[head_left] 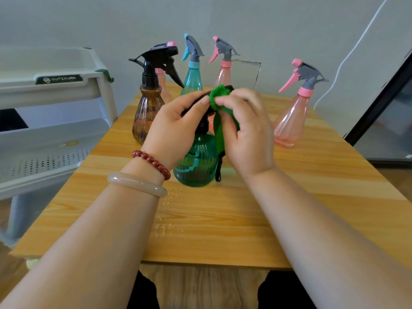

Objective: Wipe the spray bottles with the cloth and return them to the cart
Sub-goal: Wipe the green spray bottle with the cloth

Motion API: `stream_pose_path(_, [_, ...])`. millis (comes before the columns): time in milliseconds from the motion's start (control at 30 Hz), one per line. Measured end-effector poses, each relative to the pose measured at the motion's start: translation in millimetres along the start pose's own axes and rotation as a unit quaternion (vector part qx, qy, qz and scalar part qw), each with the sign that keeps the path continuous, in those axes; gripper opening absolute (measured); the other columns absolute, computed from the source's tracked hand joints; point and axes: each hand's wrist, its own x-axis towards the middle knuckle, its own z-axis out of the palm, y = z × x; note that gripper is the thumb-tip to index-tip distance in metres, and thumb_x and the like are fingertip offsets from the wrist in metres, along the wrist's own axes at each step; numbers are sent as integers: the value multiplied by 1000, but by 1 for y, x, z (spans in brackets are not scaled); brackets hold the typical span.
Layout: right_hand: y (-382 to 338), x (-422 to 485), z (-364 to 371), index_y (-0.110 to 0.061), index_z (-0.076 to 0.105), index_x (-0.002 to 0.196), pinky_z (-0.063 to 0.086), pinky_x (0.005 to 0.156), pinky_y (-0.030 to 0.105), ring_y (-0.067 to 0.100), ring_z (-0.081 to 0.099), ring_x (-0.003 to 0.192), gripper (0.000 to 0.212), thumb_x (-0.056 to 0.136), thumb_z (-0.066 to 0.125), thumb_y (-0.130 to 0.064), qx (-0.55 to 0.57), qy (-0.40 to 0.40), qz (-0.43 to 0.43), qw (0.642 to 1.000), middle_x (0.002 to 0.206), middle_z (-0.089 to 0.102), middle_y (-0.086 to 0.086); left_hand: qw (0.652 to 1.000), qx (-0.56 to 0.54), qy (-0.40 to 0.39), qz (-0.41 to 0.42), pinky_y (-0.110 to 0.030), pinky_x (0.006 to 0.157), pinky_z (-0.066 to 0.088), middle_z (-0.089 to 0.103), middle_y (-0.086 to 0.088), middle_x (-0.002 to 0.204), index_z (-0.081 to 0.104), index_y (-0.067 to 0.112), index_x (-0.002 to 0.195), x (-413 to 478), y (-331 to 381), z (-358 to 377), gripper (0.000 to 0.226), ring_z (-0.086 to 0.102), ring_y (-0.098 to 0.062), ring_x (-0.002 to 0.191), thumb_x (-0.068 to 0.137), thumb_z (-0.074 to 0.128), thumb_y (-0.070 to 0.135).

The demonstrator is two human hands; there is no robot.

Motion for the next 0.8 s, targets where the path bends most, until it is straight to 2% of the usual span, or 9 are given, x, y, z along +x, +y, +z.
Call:
stream_pose_path(67, [8,-8,2,1,72,100,47,82,24,24,59,92,18,91,58,3,4,-26,3,1000,98,64,14,1000,-3,4,-9,-22,89,54,71,20,99,65,39,111,1,-1,-1,21,64,4,98,102,49,29])
stream_pose_path(133, [11,-15,-2,0,73,100,45,84,22,27,61,92,17,91,58,2,16,-37,17,999,97,65,13,1000,-6,7,-13,-26,91,54,71,23,99,66,40,111,1,-2,-1,22,64,3,99,102,49,29])
stream_pose_path(233, [4,-13,-8,1,73,99,40,86,13,20,57,90,17,90,60,4,18,5,7,1000,94,64,15,1000,-7,2,-11,-20,88,53,70,25,97,66,36,114,0,-1,2,23,63,6,97,103,48,29])
stream_pose_path(333, [-3,-2,-4,2,72,99,39,85,10,17,55,92,17,89,58,5,10,31,-1,999,95,64,16,1000,-9,-2,-8,-14,85,52,70,21,101,67,32,117,-1,0,4,24,63,7,98,103,49,29])
stream_pose_path(500, [12,-14,-1,1,73,99,47,81,24,25,61,90,16,91,58,3,20,-42,11,999,98,64,13,1000,-3,10,-13,-20,87,53,71,23,97,64,44,108,0,-2,3,21,64,5,96,102,49,32])
stream_pose_path(667, [6,-3,-11,2,72,98,37,87,8,17,54,92,17,89,58,4,-9,39,5,999,96,63,16,1000,7,10,-3,-20,84,54,69,19,96,63,38,113,1,-4,5,19,64,4,93,102,49,30])
stream_pose_path(800, [18,-14,3,0,69,95,38,83,12,17,55,93,16,88,55,5,13,-27,56,998,97,60,3,1000,21,12,-2,-16,78,54,69,17,95,63,38,114,3,-3,4,20,62,4,90,102,50,30])
